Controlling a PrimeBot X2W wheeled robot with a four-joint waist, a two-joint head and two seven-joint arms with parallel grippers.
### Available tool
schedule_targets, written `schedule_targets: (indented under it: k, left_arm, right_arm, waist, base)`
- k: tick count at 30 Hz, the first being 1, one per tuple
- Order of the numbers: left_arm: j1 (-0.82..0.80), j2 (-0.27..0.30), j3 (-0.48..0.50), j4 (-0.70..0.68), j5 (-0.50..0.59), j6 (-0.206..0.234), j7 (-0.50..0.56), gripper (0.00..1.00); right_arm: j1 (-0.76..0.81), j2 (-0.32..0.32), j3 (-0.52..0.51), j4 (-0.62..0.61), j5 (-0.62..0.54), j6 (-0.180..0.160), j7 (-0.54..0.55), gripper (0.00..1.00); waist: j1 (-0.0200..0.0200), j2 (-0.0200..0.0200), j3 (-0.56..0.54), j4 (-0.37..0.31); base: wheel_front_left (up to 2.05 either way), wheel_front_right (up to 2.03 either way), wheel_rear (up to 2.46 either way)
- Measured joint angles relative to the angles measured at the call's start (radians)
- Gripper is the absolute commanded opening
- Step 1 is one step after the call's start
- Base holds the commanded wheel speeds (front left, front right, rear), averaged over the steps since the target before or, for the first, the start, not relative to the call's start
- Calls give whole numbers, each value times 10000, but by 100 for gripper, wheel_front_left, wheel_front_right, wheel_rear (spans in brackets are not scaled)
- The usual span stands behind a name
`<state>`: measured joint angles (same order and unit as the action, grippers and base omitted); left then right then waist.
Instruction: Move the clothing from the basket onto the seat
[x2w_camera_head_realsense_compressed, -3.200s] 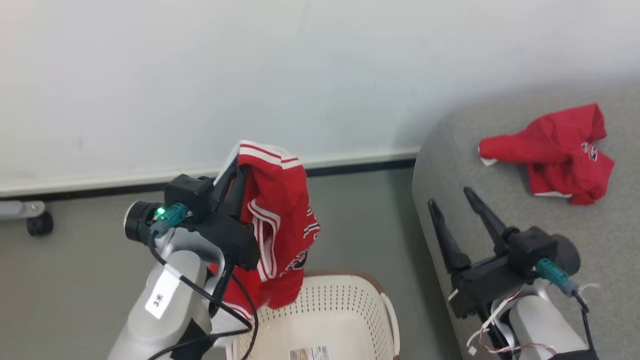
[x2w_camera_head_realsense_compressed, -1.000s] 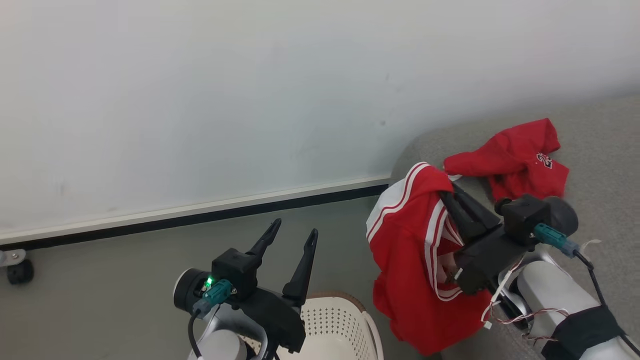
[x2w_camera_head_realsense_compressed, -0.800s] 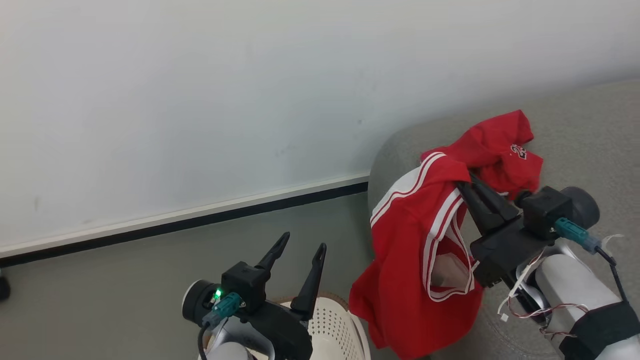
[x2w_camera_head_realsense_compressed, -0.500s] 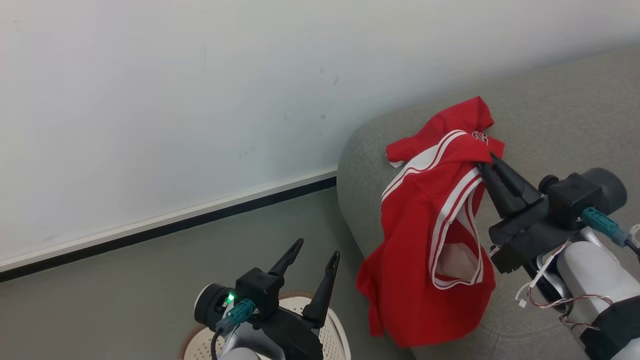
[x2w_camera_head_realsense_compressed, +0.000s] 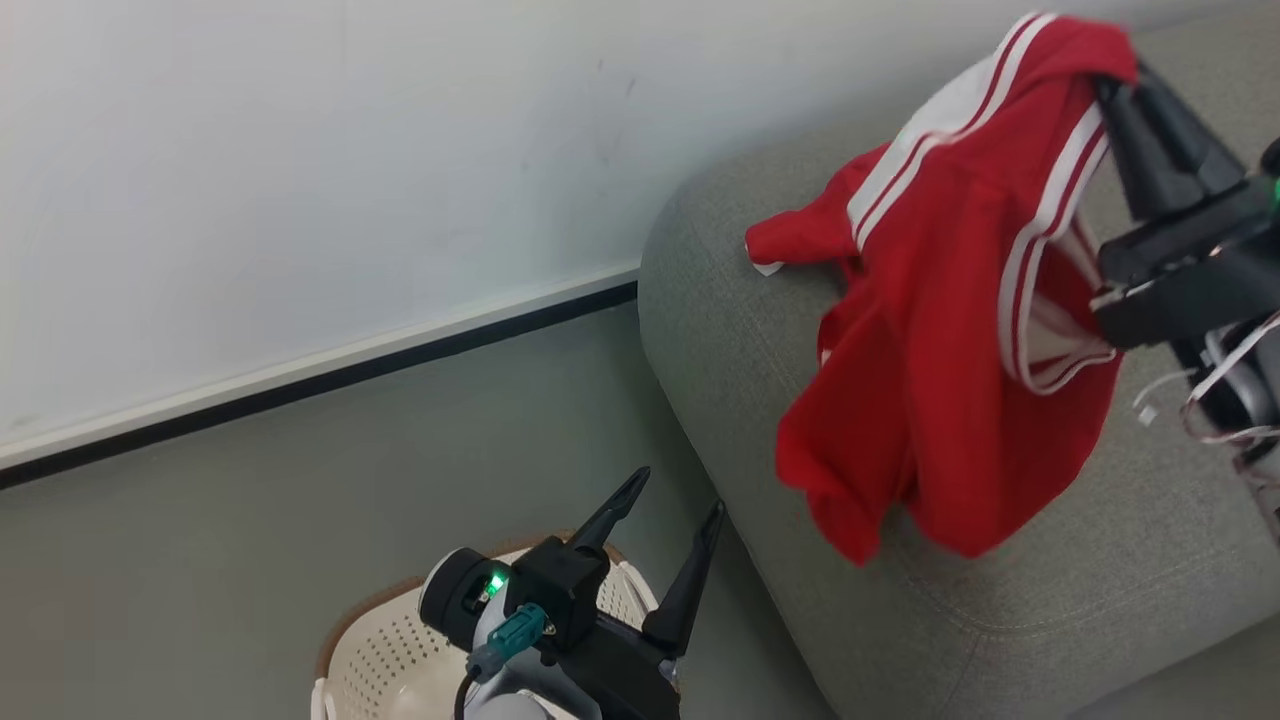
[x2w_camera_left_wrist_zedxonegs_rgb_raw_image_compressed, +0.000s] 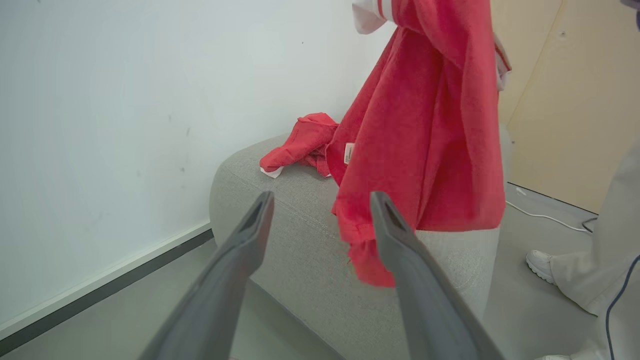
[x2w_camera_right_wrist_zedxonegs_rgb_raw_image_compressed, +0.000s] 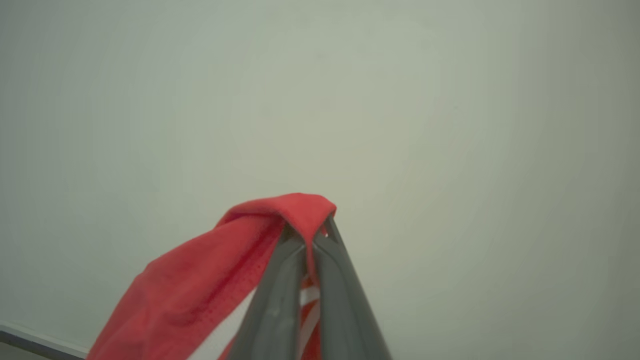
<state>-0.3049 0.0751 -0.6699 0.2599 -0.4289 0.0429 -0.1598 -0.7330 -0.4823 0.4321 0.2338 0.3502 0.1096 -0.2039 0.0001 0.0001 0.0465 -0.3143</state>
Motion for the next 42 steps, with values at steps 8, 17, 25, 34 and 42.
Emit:
schedule_targets:
  k: [8,17,25,34,42]
  left_arm:
    - [-524,245,-104,-650,265,-167,102,100]
    - [-1389,447,-222,-1486,742,-349,278,100]
    - [-2157,508,-313,-2146,1095,-527,487,100]
    - [-2813,732,-303,-2644,1388,-623,644,100]
    - [-3120,909,-247,-2581,1494,-782,700,100]
  right_arm:
    - [-1595,-1045,-1335,242,253,-268,499,0]
    - [-2358,-1776,-1933,1816,318,-477,997,0]
    - [-2984,-1517,-1902,3068,291,-802,1279,0]
    - [-3186,-585,-1557,3944,265,-1060,1308,0]
    - [-3441,21,-1308,4982,196,-1110,1026,0]
  waist:
    - [0,0,1086,153]
    - [1,1,2314,550]
    - [2,1,3426,1118]
    - [1,1,4778,1649]
    - [1,2,5661,1779]
  base:
    - [0,0,0]
    - [0,0,0]
    - [0,0,0]
    - [0,0,0]
    - [0,0,0]
